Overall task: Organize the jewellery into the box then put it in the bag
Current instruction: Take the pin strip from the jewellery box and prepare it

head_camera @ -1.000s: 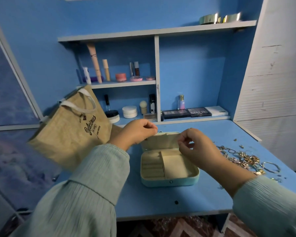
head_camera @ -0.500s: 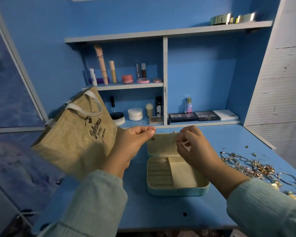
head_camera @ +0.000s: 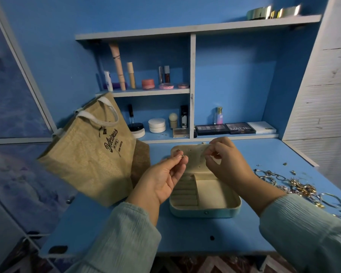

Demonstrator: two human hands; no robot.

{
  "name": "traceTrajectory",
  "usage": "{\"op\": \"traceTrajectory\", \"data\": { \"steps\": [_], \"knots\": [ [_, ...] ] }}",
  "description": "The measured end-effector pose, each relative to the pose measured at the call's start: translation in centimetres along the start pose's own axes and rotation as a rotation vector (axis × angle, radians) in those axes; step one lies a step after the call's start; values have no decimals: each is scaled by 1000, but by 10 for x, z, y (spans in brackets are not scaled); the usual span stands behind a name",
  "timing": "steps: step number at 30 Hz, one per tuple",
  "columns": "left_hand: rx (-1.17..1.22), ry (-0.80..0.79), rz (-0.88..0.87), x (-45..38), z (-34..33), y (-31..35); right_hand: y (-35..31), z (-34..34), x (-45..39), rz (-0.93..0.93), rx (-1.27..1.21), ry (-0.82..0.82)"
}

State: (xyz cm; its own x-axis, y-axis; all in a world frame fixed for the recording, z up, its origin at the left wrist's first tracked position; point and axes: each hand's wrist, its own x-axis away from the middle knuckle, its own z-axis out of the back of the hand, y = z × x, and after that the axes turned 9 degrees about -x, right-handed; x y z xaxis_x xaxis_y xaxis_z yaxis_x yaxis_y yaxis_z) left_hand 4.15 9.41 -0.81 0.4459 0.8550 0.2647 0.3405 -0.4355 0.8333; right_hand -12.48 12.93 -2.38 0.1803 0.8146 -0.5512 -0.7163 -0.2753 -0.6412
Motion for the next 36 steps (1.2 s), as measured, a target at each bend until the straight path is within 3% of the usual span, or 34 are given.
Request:
{"op": "traceTrajectory", "data": {
  "steps": [5,11,18,23,32,36],
  "knots": [
    [-113,72,-61,1,5,-16,0,0,0,1,-12,-2],
    [-626,249,-372,-4,8,-31,1,-1,-1,-13,-9,-3],
    [-1047,266,-605,-20,1,-32,3,-1,1,-1,-12,9],
    [-1022,259,-776,-23,-4,-36,5,-2,0,7,-18,5],
    [-1132,465,-1040,-35,-6,-45,10,-1,3,35,-16,-1],
    [-1182,512,-1076,-39,-4,-46,11,-1,3,46,-7,-8]
  ]
}}
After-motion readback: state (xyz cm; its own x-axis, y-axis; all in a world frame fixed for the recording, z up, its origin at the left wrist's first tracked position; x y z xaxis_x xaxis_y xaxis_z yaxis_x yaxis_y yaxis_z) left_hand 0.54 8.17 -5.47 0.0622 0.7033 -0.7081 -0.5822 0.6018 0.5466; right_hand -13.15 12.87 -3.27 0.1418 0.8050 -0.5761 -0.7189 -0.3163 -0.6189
